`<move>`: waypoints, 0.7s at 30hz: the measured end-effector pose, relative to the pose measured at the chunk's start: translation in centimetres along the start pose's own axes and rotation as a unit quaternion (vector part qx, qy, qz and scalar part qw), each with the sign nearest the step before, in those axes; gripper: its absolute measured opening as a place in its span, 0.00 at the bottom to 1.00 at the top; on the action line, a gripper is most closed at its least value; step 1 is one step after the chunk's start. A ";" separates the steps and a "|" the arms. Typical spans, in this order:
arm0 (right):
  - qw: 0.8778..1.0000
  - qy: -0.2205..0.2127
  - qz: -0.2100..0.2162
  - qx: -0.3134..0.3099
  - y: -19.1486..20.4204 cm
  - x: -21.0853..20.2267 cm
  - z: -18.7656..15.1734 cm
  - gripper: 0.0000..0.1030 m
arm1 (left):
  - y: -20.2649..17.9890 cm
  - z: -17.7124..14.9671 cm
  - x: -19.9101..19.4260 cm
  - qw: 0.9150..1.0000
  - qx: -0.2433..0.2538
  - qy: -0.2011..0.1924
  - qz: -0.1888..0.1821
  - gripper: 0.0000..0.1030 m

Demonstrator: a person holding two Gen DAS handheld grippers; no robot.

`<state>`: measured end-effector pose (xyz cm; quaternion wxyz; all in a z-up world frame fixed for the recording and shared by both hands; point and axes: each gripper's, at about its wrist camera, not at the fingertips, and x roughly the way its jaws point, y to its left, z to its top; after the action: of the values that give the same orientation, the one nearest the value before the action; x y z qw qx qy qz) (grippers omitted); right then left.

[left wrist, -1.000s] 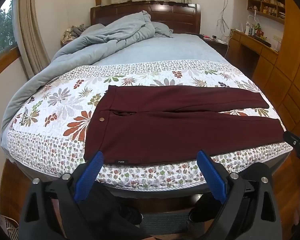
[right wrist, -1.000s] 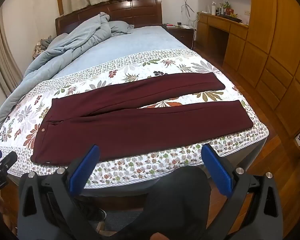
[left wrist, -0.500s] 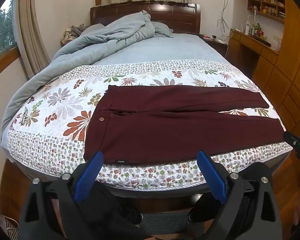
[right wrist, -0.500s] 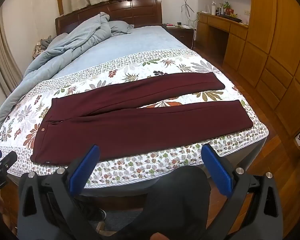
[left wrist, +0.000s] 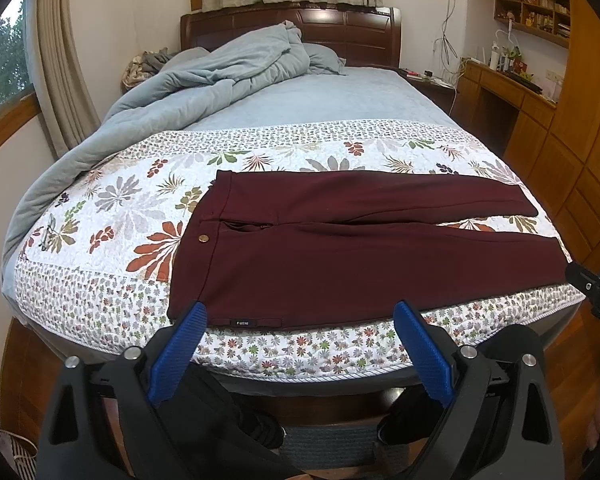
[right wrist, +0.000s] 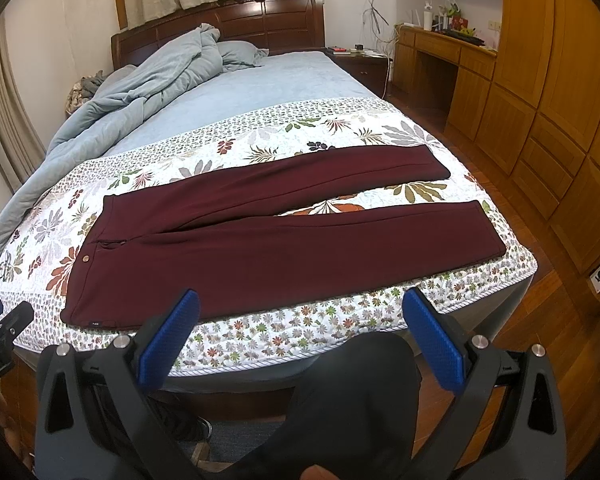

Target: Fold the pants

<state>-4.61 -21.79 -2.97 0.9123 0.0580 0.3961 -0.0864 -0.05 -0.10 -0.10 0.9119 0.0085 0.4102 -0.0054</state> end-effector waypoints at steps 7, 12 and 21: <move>1.000 0.000 0.001 0.000 0.3 0.1 0.3 0.98 | 0.1 0.1 -0.1 1.000 0.001 -0.001 0.000 0.92; 1.000 0.001 -0.003 -0.003 0.7 0.0 0.6 0.98 | 0.0 0.2 -0.2 1.000 0.000 -0.001 -0.001 0.92; 1.000 0.000 -0.004 -0.004 0.8 -0.2 0.7 0.98 | 0.0 0.3 -0.4 1.000 0.000 -0.003 0.000 0.92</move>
<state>-4.05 -21.16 -2.31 0.9122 0.0530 0.3966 -0.0884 -0.05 -0.06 0.42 0.9132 0.0083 0.4075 -0.0054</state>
